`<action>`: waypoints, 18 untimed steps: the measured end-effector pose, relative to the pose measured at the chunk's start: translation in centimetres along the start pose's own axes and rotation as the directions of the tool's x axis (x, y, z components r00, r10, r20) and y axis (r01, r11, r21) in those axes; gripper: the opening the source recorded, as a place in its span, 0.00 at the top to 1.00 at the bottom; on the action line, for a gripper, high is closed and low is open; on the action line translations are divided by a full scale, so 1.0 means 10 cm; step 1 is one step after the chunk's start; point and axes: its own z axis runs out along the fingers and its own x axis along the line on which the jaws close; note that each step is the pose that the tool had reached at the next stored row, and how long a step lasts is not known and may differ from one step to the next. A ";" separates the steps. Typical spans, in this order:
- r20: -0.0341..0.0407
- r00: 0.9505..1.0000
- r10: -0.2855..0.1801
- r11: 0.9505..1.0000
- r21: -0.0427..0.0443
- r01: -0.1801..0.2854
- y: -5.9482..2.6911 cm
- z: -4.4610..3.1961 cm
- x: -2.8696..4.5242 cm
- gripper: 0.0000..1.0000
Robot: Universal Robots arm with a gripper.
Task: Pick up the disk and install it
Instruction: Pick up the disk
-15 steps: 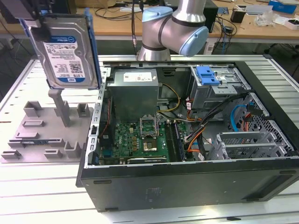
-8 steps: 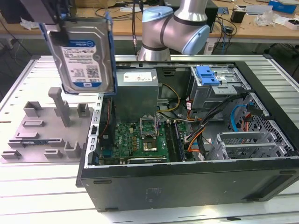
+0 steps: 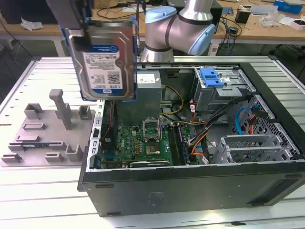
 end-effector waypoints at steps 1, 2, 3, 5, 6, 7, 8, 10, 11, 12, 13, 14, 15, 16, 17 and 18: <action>0.000 1.000 0.000 1.000 0.000 0.000 -0.049 0.001 0.018 0.63; 0.001 1.000 0.000 1.000 0.000 0.000 -0.131 0.001 0.047 0.63; 0.001 1.000 0.000 1.000 0.000 0.000 -0.188 0.001 0.068 0.63; 0.001 1.000 0.000 1.000 0.000 0.000 -0.272 0.002 0.097 0.63; 0.002 1.000 0.000 1.000 0.000 0.000 -0.335 0.002 0.118 0.63; 0.002 1.000 0.000 1.000 0.000 0.000 -0.380 0.003 0.133 0.63; 0.002 1.000 0.000 1.000 0.000 0.000 -0.444 0.003 0.154 0.63; 0.002 1.000 0.000 1.000 0.000 0.000 -0.533 0.004 0.182 0.63; 0.002 1.000 0.000 1.000 0.000 0.000 -0.575 0.004 0.196 0.63; 0.002 1.000 0.000 1.000 0.000 0.000 -0.627 0.005 0.212 0.63; 0.002 1.000 0.000 1.000 0.000 0.000 -0.670 0.006 0.225 0.63; 0.003 1.000 0.000 1.000 0.000 0.000 -0.720 0.006 0.240 0.63; 0.003 1.000 0.000 1.000 0.000 0.000 -0.769 0.007 0.255 0.63; 0.003 1.000 0.000 1.000 0.000 0.000 -0.831 0.007 0.274 0.63; 0.003 1.000 0.000 1.000 0.000 0.000 -0.883 0.008 0.290 0.63; 0.003 1.000 0.000 1.000 0.000 0.000 -0.949 0.009 0.310 0.63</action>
